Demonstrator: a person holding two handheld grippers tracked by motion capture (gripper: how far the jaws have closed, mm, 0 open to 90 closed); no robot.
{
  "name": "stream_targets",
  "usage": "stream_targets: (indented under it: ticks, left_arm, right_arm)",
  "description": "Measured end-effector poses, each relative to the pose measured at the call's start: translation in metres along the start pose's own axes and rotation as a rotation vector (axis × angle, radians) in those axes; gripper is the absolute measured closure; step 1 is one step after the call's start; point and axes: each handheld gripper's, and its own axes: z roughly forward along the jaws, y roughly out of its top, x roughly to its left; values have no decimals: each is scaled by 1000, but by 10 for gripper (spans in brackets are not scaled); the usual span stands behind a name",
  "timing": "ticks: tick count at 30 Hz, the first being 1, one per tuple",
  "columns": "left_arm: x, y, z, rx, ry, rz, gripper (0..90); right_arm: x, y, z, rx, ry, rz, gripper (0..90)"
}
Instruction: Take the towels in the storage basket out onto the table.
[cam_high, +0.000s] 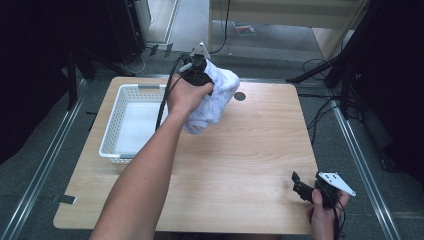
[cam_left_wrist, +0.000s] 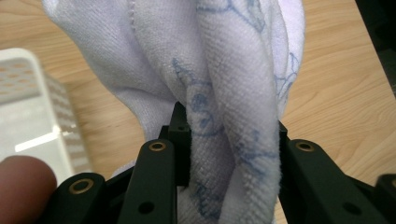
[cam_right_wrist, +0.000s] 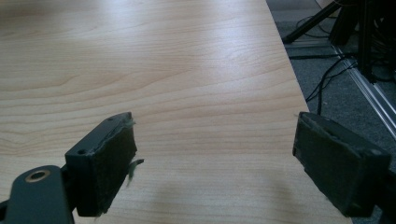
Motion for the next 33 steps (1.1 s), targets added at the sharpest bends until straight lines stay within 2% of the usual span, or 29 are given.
stream_targets:
  ticks: [3, 5, 6, 9, 10, 14, 17, 20, 21, 22, 23, 26, 30, 31, 32, 33]
  left_arm:
    - [-6, 0, 9, 3, -9, 4, 675]
    - [-14, -2, 24, 15, -12, 9, 674]
    - [-14, -2, 24, 15, -12, 9, 673]
    - [-17, -6, 38, 19, -11, 1, 669]
    - [-17, -11, 50, 42, -11, 5, 667]
    - [-16, -17, 64, 55, -2, 1, 652]
    - [-16, -25, 80, 80, -40, 3, 571]
    - [-15, -26, 81, 66, -60, -11, 379]
    - [-14, -25, 78, 60, -75, -35, 293]
    - [-14, -25, 78, 60, -75, -35, 197]
    - [-14, -25, 76, 65, -79, -33, 197]
    - [-13, -26, 67, 63, -96, -17, 21]
    - [-8, -29, 56, 42, -93, -11, 0]
    - [-6, -30, 53, 32, -92, -18, 0]
    - [4, -32, 45, 30, -102, -22, 0]
    - [4, -32, 45, 30, -102, -22, 0]
  right_arm:
    - [0, 0, 0, 1, 1, 0, 138]
    - [-1, 0, 0, 3, 1, 1, 138]
    - [-1, 0, 0, 3, 3, 1, 138]
    - [-1, 0, 0, 3, 2, 4, 139]
    - [-1, 0, 0, 3, 2, 6, 139]
    - [-1, 0, 0, -1, 5, 6, 139]
    - [-1, 0, 0, 1, 5, 6, 139]
    - [0, 0, 0, 1, 3, 3, 139]
    - [0, 0, 0, 2, 1, 5, 139]
    - [0, 0, 0, 2, 1, 5, 139]
    - [-1, 0, 1, 0, 1, 3, 139]
    - [-1, 0, 0, 0, 4, 9, 139]
    - [-2, 0, 0, 3, 7, 16, 139]
    - [-2, 0, 0, 4, 7, 16, 139]
    - [-2, 0, 0, 4, 8, 16, 139]
    - [-2, 0, 0, 5, 7, 13, 139]
